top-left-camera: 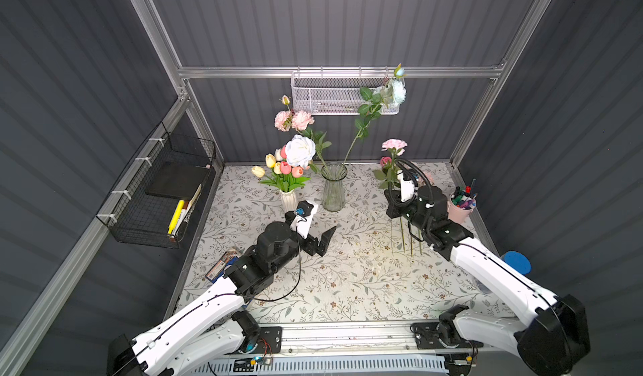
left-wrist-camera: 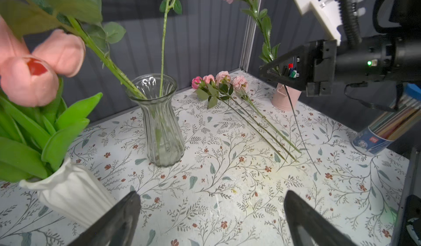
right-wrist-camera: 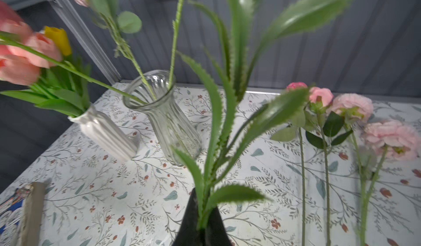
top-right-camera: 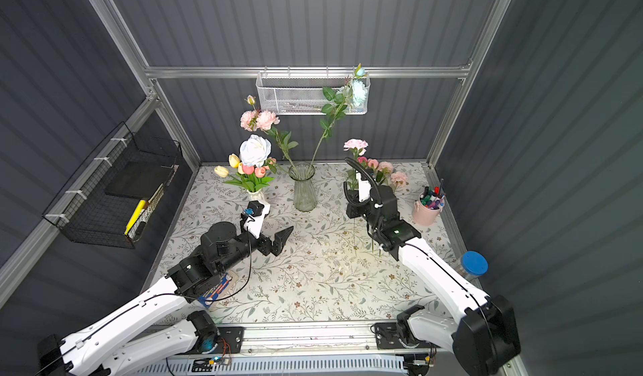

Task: Pick out pink flowers from the vase
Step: Place the flower at the center of the board.

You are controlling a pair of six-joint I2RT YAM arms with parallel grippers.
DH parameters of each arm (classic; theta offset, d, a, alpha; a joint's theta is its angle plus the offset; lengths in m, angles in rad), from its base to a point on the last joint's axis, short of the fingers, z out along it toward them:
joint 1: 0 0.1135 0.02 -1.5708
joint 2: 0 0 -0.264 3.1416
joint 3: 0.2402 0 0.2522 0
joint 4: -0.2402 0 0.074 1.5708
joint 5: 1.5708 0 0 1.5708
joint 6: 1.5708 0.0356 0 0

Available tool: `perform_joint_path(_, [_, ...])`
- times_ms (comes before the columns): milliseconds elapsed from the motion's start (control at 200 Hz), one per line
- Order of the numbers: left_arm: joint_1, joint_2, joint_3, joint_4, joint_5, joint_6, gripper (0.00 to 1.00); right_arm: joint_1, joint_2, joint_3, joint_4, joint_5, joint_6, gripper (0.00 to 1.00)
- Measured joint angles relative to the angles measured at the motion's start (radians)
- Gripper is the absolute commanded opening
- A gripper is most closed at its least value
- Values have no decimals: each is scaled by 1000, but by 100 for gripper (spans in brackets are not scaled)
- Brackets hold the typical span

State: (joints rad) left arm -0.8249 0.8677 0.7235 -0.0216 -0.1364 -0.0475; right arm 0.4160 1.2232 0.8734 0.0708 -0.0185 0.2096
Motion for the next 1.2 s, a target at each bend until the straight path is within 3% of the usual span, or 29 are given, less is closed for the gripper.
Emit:
perform_joint_path(320, [0, -64, -70, 39, 47, 40, 99, -122, 412, 269, -135, 6, -71, 0])
perform_joint_path(570, [0, -82, -74, 69, 57, 60, 99, -134, 725, 620, -334, 32, -119, 0])
perform_joint_path(850, [0, -102, -83, 83, 60, 63, 99, -148, 968, 853, -507, 64, -133, 0])
perform_joint_path(1196, [0, -110, -97, 98, 79, 63, 99, -156, 1160, 1076, -700, 209, -135, 32])
